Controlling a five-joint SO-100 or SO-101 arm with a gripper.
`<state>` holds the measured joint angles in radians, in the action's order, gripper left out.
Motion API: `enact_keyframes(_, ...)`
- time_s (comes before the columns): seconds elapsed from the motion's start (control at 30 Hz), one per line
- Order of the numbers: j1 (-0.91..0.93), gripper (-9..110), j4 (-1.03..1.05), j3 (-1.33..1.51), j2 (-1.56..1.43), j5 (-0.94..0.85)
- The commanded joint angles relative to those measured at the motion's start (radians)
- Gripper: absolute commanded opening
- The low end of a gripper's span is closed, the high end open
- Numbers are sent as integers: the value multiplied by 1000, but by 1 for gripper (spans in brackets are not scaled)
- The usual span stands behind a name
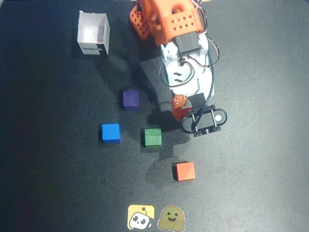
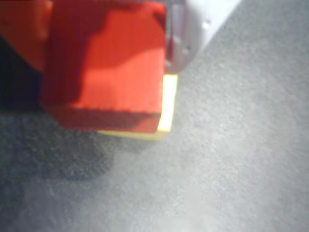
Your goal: Put the red cube on top of the yellow cube.
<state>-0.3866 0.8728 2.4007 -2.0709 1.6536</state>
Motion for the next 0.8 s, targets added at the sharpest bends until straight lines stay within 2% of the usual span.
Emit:
enact_keyframes(0.0, -9, 4, -34, 5, 11, -9)
enact_keyframes(0.77, -26, 4, -63, 98, -54, -2)
